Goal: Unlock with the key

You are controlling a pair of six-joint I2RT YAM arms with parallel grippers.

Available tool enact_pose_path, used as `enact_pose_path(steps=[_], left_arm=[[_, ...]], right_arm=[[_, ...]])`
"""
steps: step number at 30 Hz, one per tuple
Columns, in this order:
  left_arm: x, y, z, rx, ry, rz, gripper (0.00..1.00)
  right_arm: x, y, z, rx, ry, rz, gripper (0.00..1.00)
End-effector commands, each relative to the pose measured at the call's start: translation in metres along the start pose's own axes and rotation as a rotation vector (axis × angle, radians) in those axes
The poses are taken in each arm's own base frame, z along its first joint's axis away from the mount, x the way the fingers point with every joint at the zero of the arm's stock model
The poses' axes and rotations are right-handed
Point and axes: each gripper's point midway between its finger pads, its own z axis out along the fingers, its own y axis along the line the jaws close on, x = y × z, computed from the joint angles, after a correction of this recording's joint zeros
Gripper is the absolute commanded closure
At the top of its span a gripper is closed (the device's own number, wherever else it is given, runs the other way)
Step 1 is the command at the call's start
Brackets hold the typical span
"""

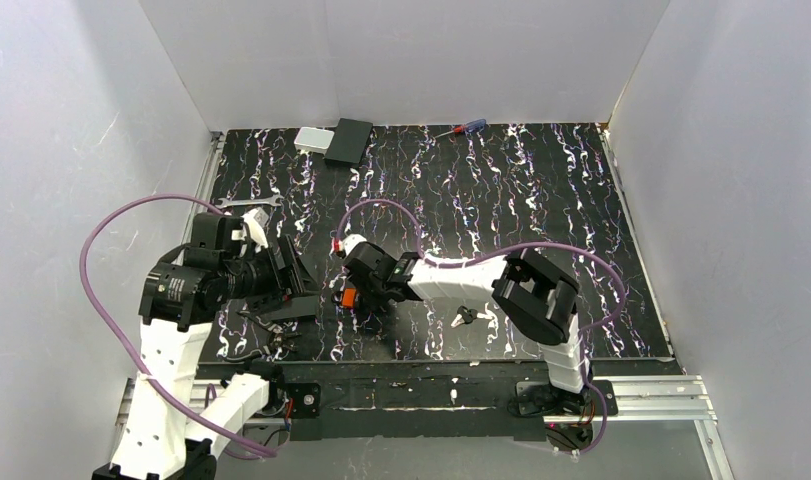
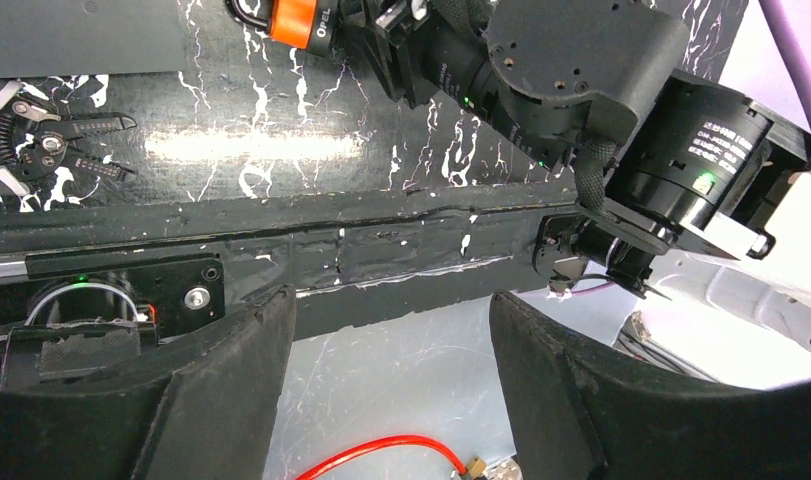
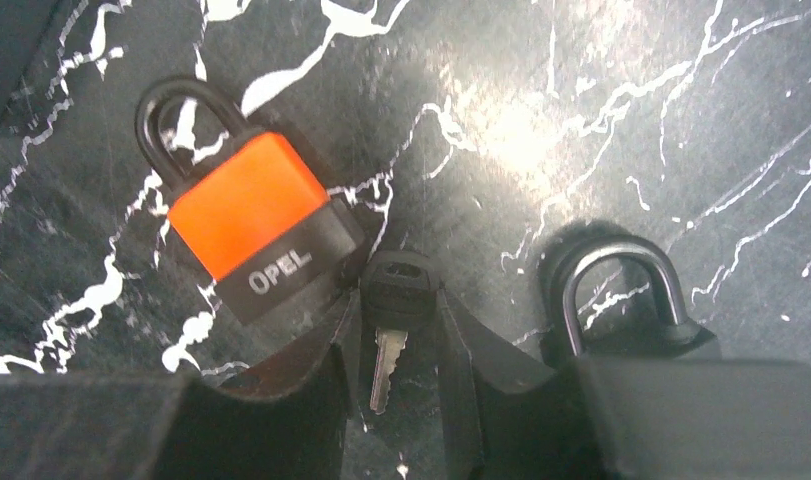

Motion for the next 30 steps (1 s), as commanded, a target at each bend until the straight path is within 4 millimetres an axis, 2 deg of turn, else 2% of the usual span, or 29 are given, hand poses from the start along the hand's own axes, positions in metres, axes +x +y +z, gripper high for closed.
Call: enact_pose_path(steps=[1,8,12,21,30], left_arm=[[-0.004,-0.004,-0.003,0.014,-0.006,0.025,0.31],[-0.003,-0.013,-0.002,0.052,0.026,0.029,0.31],[0.002,-0.018,-0.003,0.087,0.053,0.034,0.31],[0.008,-0.045,-0.007,0.231,0.126,0.025,0.31],[0.001,-0.069,-0.010,0.348,0.158,0.043,0.39]], right_arm=[[0.026,-0.009,-0.017,-0.001,0.074,-0.066,0.75],[-0.002,0.001,-0.051,-0.087,-0.027,-0.086,0.75],[-0.019,0.011,-0.077,-0.168,-0.107,-0.113,0.75],[-0.064,0.028,-0.153,-0.328,-0.347,-0.136,0.74],[-0.092,0.047,-0.227,-0.494,-0.537,-0.183,0.72]])
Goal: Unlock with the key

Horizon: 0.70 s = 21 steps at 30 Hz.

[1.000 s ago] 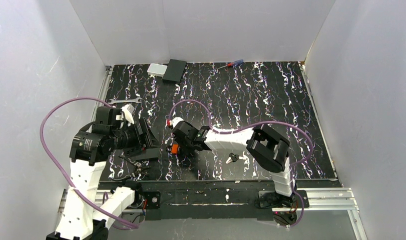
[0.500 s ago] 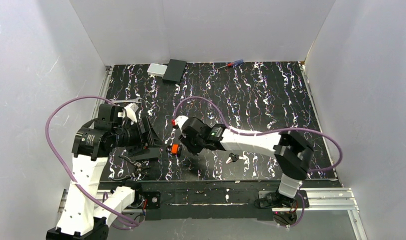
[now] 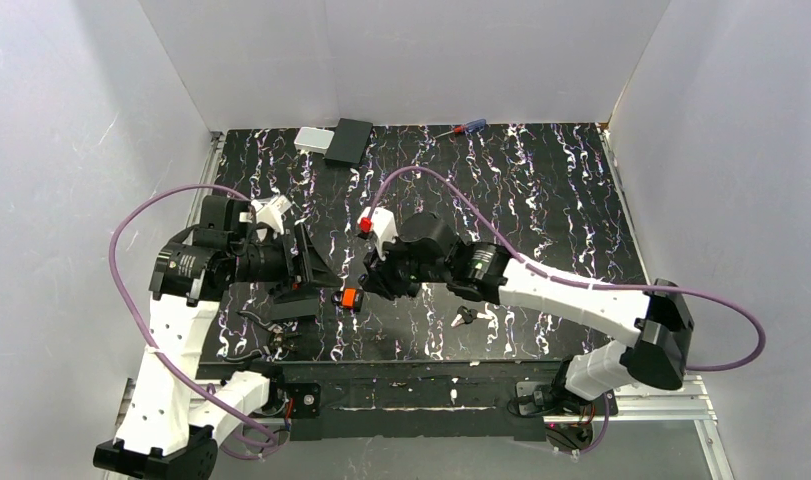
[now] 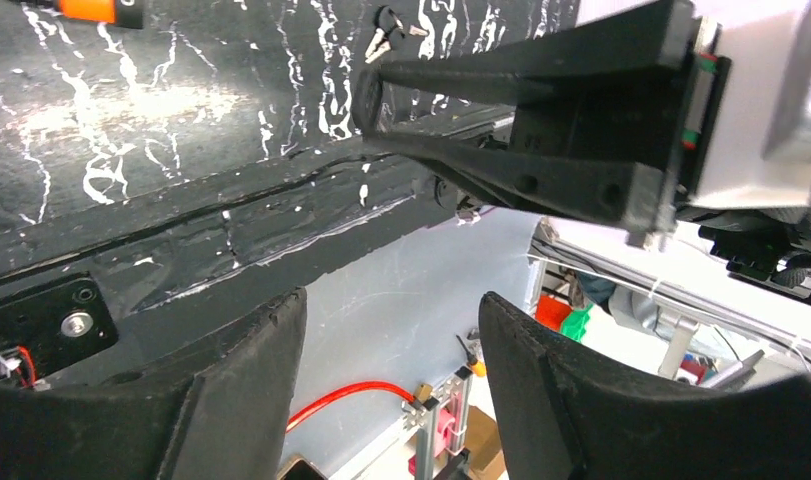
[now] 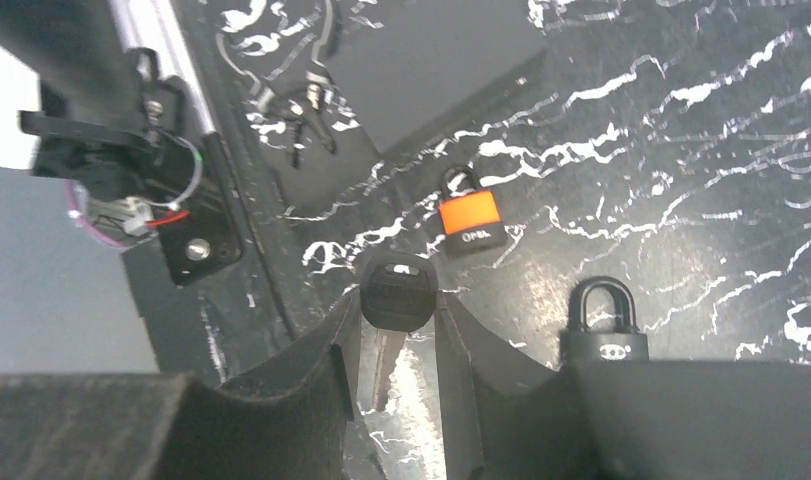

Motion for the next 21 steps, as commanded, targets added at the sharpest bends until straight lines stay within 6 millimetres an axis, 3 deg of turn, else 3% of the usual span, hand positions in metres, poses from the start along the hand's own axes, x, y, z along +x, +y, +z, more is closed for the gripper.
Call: enact_pose_path(steps=[1,9,21], left_arm=[[-0.004,-0.022,-0.005,0.097,0.008,0.039,0.40],[-0.013,-0.031,0.006,0.157,0.035,0.007,0.44],[-0.014,-0.041,0.020,0.173,0.104,0.008,0.49]], right_arm=[[-0.042,0.024,-0.028,-0.114,-0.159,-0.055,0.72],[-0.065,0.033,-0.052,-0.140,-0.241,-0.092,0.71],[-0.079,0.036,-0.057,-0.146,-0.248,-0.149,0.71]])
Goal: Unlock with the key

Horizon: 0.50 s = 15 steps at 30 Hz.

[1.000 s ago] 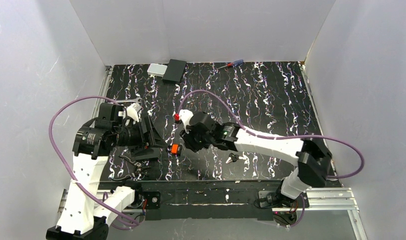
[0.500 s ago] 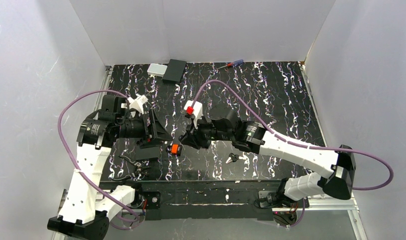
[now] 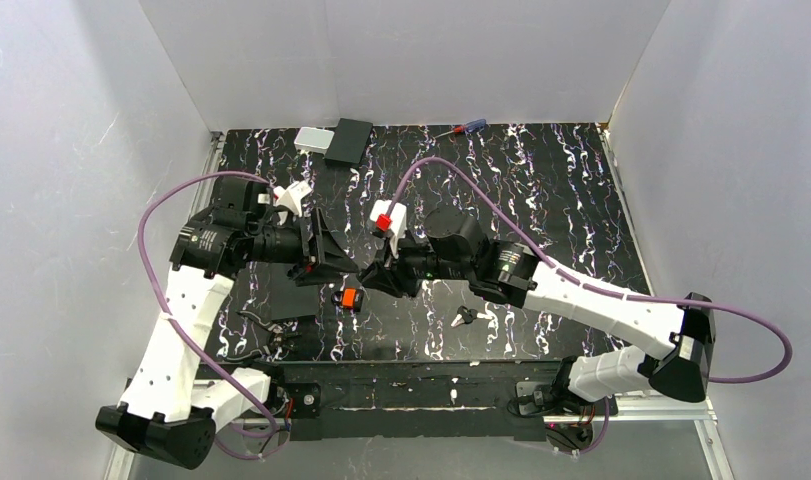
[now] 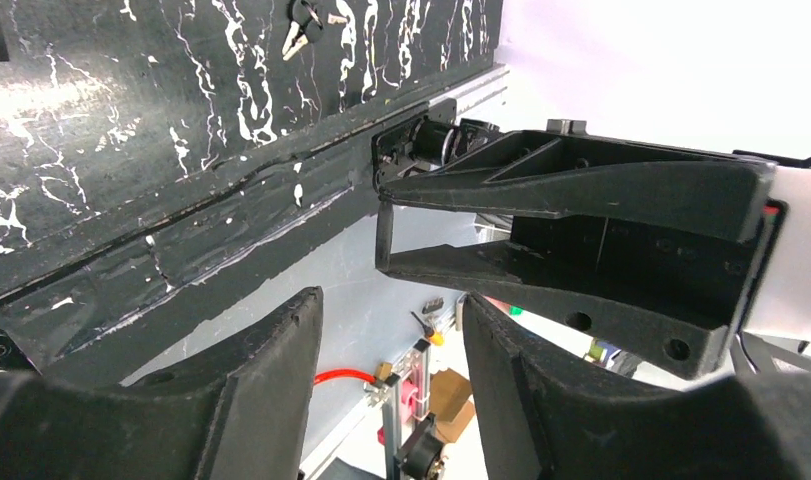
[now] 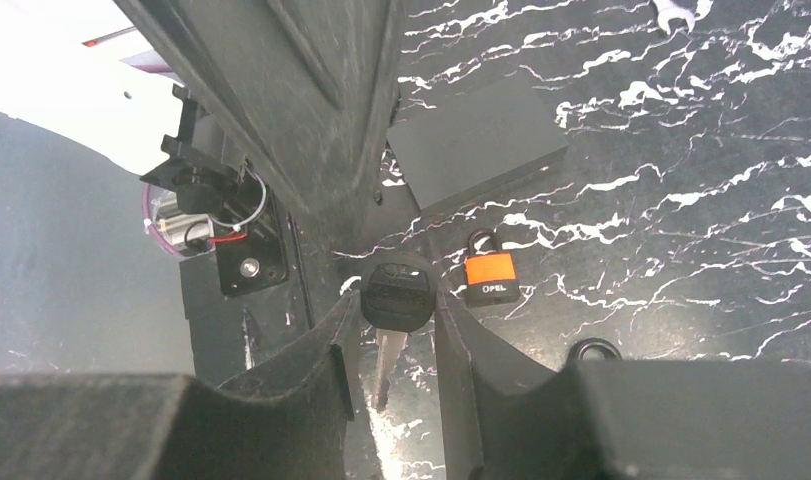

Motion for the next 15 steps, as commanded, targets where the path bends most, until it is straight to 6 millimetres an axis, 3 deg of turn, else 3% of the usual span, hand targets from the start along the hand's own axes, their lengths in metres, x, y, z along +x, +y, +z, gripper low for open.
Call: enact_pose_path(steps=[1,15], left_arm=[[0.003,-0.007,0.004,0.018,0.027,0.014,0.49],[-0.002,-0.014,0.009,0.024,0.052,0.022,0.58]], right_arm=[[-0.037,0.006,-0.007,-0.020,-0.079,-0.061,0.71],[-0.048,0.014,-0.007,-0.061,-0.094,-0.122,0.71]])
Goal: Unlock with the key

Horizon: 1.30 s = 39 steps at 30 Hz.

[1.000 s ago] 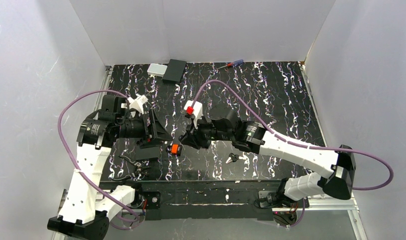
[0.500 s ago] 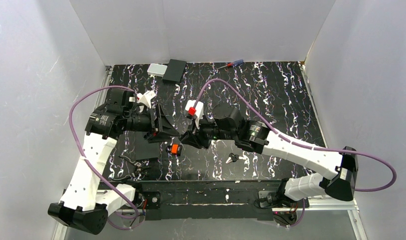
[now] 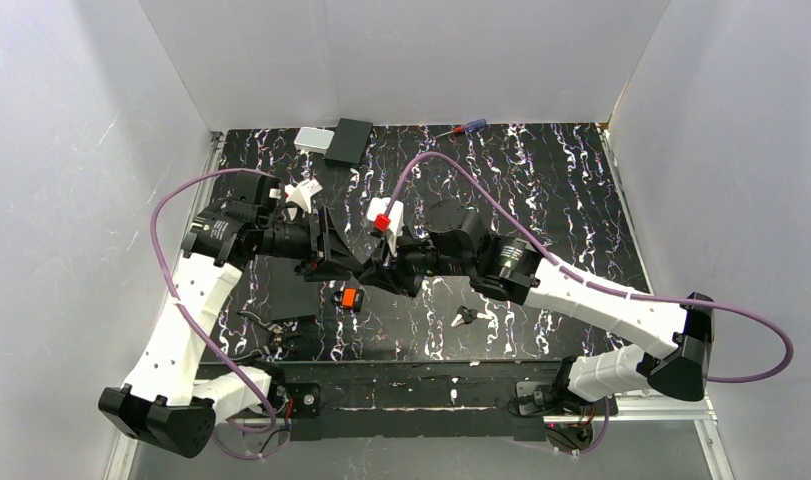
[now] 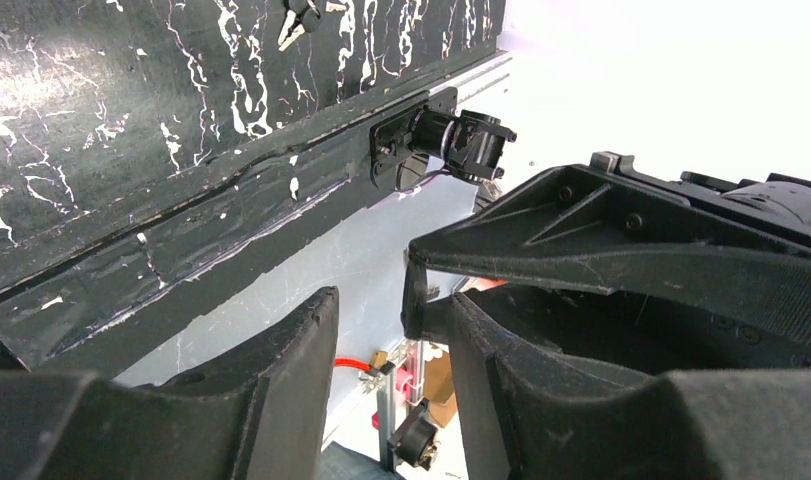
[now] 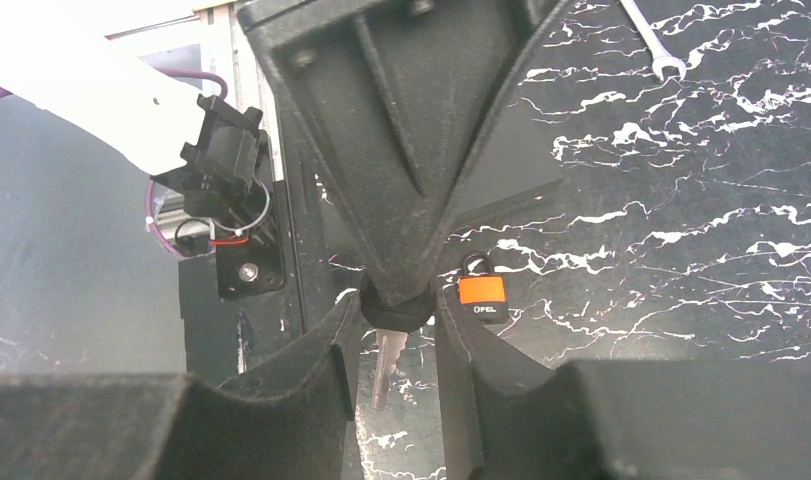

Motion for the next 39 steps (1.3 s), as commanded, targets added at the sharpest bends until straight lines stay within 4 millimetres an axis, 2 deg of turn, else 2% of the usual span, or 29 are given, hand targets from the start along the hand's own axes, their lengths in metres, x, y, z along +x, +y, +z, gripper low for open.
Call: enact_pose_path(steps=[1,16,28,32,37,39], left_arm=[[-0.001,-0.013,-0.006,0.032,-0.005,0.039,0.59],[0.002,-0.011,-0.002,0.042,0.027,0.035,0.69],[0.006,-0.008,0.001,0.042,0.044,0.025,0.71],[0.008,-0.008,0.001,0.046,0.049,0.017,0.78],[0.010,-0.007,0.001,0.045,0.052,0.004,0.97],[0.011,-0.007,0.001,0.043,0.053,-0.005,1.00]], right_arm=[[-0.030,0.007,-0.003,-0.028,-0.070,-0.054,0.71],[-0.035,0.008,0.003,-0.050,-0.088,-0.075,0.71],[-0.039,0.003,0.009,-0.027,-0.102,-0.092,0.71],[-0.041,-0.001,0.010,-0.009,-0.111,-0.106,0.71],[-0.042,-0.002,0.011,-0.004,-0.116,-0.108,0.71],[-0.042,-0.003,0.011,-0.001,-0.119,-0.108,0.70]])
